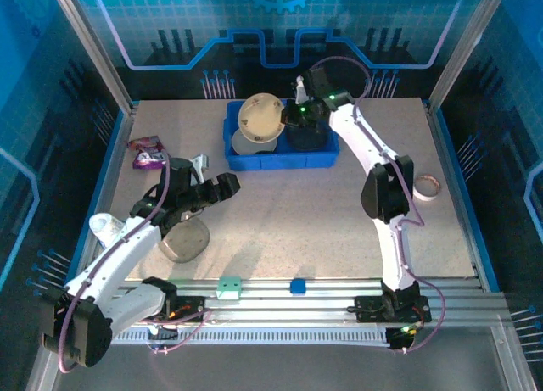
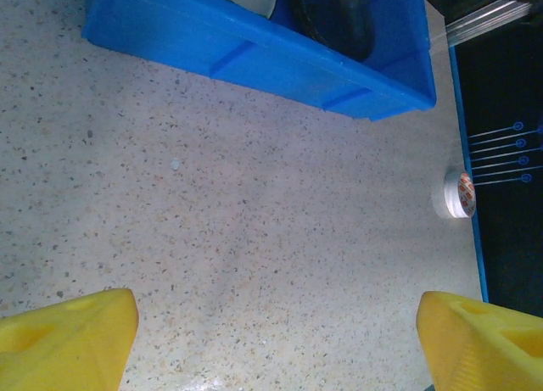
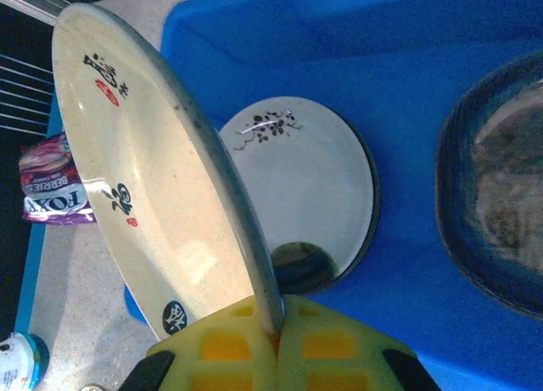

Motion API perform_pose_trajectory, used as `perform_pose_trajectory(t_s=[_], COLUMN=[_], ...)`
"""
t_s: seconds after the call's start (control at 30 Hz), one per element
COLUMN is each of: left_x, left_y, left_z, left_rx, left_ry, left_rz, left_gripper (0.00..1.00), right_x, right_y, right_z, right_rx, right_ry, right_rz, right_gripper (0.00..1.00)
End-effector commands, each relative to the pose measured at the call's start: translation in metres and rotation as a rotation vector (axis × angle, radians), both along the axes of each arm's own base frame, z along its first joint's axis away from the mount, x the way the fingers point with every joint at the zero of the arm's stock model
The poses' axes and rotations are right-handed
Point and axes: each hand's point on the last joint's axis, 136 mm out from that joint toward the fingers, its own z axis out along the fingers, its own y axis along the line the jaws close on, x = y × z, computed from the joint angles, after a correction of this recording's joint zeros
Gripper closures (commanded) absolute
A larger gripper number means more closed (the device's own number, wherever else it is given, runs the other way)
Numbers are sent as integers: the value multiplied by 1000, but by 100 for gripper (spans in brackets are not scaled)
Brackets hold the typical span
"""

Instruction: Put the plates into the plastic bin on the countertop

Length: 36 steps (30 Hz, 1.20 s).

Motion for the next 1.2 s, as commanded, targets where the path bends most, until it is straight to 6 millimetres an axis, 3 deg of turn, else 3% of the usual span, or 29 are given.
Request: perform_pose_trajectory(t_s=[0.0, 0.4, 0.73, 0.83, 1.03, 1.17], left_x=[4, 7, 9, 9, 11, 11], left_y=[-5, -5, -4, -4, -5, -4], left_z=[5, -5, -8, -12, -11, -10], left_rx=[-25, -22, -11, -6, -12, -6], left_ry=[-22, -8, 1, 14, 13, 11], left_rz=[-26, -17, -14, -16, -15, -12], left_gripper=[13, 10, 10, 10, 10, 10], right_x=[11, 28, 24, 23, 22, 22], right_y=[10, 23, 31, 29, 22, 14], right_z=[10, -62, -85, -88, -81, -71], right_rx=[103, 154, 147, 127, 89, 44], right_ry=[32, 182, 222, 223, 197, 159], right_rz=[-24, -51, -45, -46, -47, -53], right_gripper=[100, 100, 100, 91, 62, 57])
